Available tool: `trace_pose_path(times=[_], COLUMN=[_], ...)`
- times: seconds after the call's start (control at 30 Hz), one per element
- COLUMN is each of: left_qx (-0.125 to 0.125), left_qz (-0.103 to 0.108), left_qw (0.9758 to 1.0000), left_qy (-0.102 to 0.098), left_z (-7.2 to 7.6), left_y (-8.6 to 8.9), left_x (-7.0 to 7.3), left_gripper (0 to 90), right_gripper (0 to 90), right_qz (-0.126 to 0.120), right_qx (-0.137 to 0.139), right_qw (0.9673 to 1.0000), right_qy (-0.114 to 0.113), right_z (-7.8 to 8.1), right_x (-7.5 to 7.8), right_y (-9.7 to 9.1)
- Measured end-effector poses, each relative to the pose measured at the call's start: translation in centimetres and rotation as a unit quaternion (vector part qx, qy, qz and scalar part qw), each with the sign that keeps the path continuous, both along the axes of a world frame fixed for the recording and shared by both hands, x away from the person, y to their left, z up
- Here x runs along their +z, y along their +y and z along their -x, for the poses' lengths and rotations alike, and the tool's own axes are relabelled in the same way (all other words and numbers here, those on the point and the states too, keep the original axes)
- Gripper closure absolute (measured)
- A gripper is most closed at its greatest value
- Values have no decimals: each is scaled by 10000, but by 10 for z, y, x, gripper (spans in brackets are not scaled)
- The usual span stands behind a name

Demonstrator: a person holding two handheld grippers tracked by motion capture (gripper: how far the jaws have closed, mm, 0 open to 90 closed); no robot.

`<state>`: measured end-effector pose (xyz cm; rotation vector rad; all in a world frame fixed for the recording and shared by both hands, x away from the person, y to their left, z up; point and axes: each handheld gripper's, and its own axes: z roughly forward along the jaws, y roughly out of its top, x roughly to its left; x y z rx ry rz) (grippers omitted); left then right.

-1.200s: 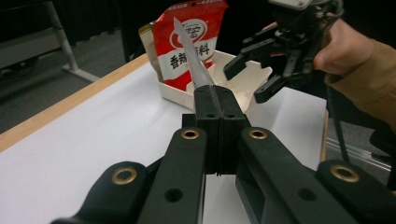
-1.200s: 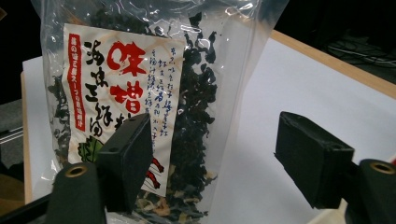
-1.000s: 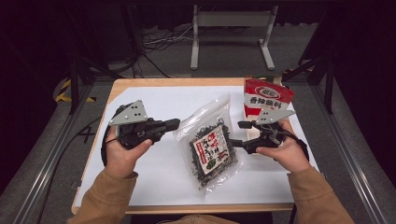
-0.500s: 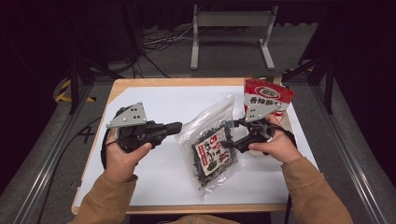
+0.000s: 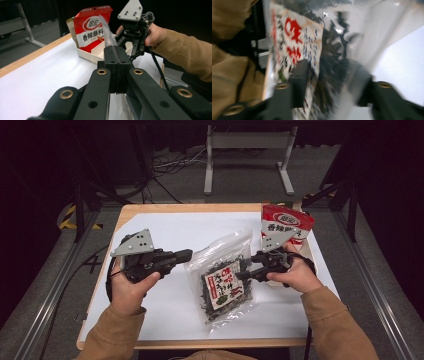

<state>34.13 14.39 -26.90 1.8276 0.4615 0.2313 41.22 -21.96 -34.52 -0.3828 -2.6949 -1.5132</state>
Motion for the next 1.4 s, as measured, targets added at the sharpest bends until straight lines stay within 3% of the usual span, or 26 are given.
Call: trace_pose_path(times=[0.2,0.43,0.53,0.73,1.0,1.23,1.4], left_qx=[83,162,133,123,189,250,325], left_qz=[76,153,204,188,156,112,-3], left_qw=[9999,9997,9997,9996,9995,9995,9990], left_qy=[11,41,81,152,183,165,313], left_z=[0,-1,-1,-1,-2,-5,-10], left_y=[3,6,8,8,19,24,26], left_x=[1,1,1,1,-1,-8,-18], left_gripper=[900,900,859,691,540,480,457], right_gripper=[752,777,778,779,778,778,776], right_qz=[108,89,49,20,-48,-98,-78], right_qx=[305,491,454,434,185,-128,-393], right_qw=[9994,9987,9989,9990,9998,9998,9991], right_qy=[115,117,140,132,10,-123,-116], right_z=[7,14,16,22,28,32,34], right_x=[5,11,14,22,37,50,59], right_y=[0,-1,-1,-6,-22,-34,-41])
